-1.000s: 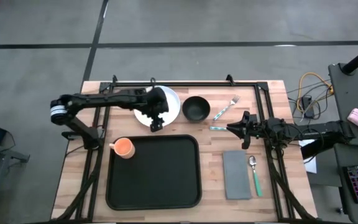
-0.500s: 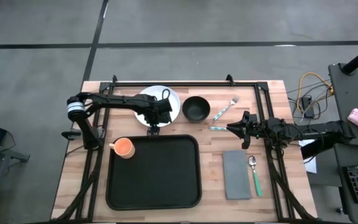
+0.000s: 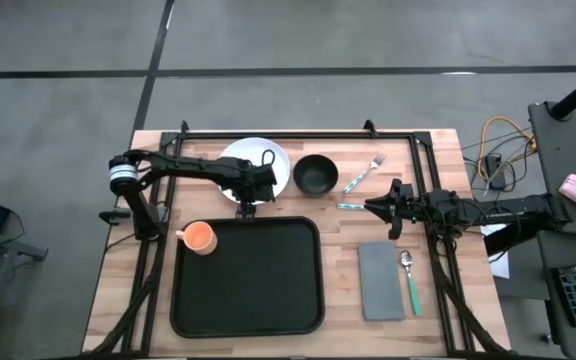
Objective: Set up tray
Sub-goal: Put the white plate on the black serving tray to the bottom right of the orange cup
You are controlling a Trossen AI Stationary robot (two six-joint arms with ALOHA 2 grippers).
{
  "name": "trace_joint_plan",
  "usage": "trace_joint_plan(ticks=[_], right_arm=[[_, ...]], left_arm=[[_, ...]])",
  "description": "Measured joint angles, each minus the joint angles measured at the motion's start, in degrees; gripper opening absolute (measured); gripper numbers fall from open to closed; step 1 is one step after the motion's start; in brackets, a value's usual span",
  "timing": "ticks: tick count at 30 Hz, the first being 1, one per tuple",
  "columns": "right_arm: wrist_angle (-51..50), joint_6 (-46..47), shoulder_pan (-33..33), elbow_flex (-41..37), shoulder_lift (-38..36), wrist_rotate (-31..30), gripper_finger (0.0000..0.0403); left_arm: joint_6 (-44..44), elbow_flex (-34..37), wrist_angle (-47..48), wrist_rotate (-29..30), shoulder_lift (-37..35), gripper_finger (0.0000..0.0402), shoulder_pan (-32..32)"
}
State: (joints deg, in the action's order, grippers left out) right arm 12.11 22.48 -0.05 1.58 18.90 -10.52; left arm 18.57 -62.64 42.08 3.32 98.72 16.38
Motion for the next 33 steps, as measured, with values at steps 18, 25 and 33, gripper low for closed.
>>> trace_joint_plan(ticks=[18,25,33], right_arm=[[0.0,0.0,0.0,0.0,-0.1,-0.1,0.0068],[0.0,0.0,0.0,0.0,-0.1,-0.1,0.0068],[0.0,0.0,0.0,0.0,-0.1,-0.1,0.0068]], left_arm=[[0.0,8.5,-10.1,2.5,-0.3,0.0187,0.0],[0.0,7.8,-10.6,3.7,-0.1,0.0108,0.0],[-0.1,7.0,-10.3,4.8,0.0,0.0008,0.1]])
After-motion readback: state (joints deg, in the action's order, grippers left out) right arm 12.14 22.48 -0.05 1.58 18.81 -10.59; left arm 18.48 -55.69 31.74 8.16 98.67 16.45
